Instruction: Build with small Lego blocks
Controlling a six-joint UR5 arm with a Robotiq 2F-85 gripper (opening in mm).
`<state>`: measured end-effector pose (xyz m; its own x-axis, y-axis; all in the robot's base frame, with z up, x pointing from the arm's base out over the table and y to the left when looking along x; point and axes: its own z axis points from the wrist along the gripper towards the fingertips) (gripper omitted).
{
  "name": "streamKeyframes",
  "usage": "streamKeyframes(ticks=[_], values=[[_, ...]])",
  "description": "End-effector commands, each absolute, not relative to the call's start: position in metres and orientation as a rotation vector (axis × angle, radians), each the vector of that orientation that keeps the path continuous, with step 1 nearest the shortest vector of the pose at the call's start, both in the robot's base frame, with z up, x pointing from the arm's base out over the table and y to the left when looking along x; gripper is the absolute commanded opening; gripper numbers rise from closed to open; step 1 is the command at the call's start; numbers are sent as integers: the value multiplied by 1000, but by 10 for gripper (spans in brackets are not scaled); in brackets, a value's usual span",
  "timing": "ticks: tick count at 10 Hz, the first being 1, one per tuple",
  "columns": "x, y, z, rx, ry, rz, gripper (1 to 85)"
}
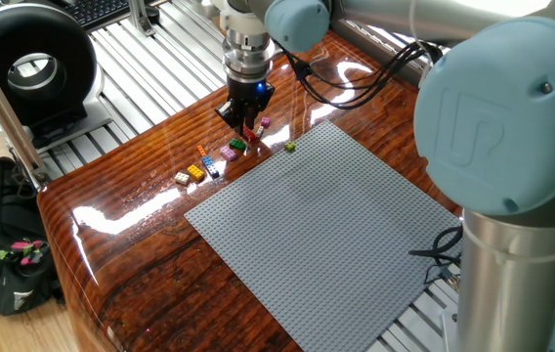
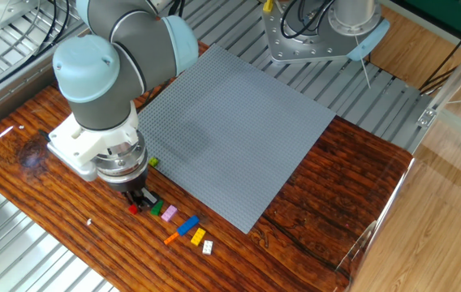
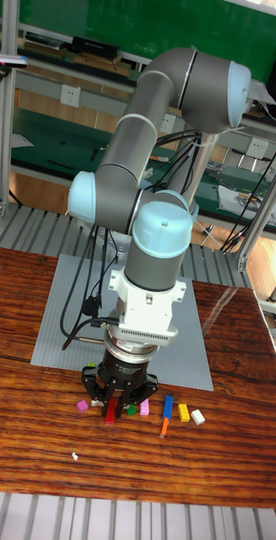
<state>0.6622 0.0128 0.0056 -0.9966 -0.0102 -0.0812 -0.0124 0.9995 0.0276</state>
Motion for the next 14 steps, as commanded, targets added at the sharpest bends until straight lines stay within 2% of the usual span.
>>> streamKeyframes(ticks=[1, 4, 9, 14], values=[[660, 15, 4, 4, 3066, 51, 280], [657, 12, 3, 13, 3071, 28, 257], [655, 10, 9, 58, 3080, 22, 150], [630, 6, 51, 116, 3078, 12, 30]])
